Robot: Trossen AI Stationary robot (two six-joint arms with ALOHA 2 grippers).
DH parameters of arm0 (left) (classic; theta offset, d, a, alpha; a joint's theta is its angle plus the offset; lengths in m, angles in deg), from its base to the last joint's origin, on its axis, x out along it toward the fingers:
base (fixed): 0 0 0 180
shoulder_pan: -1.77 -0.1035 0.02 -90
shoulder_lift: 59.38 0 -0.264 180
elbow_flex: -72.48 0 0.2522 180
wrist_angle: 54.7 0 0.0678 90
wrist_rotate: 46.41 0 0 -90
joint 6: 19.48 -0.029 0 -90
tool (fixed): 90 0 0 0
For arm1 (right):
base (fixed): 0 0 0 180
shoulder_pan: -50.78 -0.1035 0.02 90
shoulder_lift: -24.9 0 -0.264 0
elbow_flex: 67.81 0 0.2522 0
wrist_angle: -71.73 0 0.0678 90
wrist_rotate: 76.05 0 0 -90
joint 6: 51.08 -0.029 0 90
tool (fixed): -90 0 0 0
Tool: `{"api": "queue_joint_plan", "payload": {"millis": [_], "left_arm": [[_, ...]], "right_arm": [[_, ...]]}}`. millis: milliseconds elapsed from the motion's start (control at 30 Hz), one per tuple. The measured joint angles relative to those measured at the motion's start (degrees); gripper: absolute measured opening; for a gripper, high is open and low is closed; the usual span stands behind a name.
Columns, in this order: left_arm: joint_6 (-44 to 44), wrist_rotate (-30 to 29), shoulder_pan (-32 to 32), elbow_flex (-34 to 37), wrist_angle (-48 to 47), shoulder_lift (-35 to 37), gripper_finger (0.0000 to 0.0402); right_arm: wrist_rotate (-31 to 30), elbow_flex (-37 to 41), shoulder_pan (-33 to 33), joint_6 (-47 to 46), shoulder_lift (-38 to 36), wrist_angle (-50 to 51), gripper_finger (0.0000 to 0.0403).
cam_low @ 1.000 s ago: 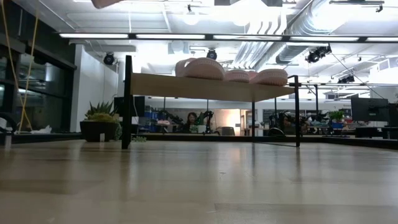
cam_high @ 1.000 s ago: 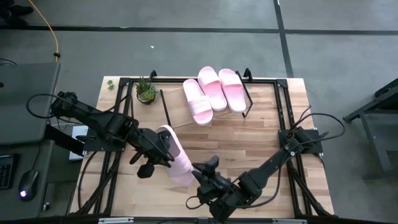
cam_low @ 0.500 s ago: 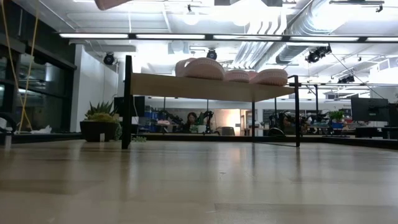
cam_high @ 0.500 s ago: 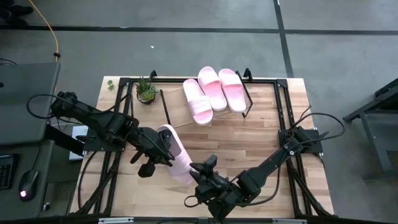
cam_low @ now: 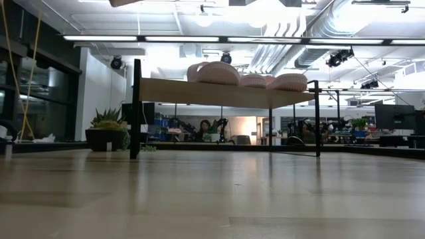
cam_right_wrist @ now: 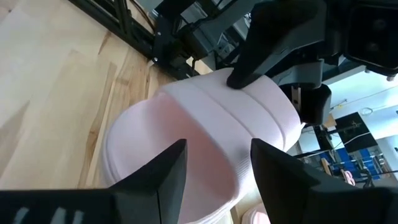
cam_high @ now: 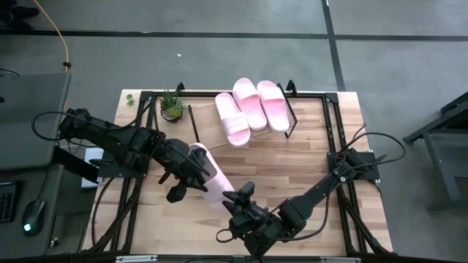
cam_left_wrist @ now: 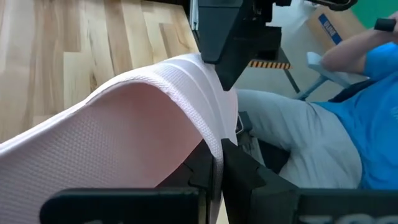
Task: Pick and place slides into the shelf
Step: Put the pink slide on the shelf
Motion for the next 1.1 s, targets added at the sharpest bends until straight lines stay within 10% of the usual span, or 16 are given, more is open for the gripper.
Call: {"api": "queue_joint_plan", "payload": {"millis": [1100], "left_arm": [[1.6, 1.0, 0.0, 0.0, 0.5, 0.0, 0.0012]], "right_arm": [[-2.8, 0.0, 2.9, -1.6, 0.0, 1.4, 0.0163]]}}
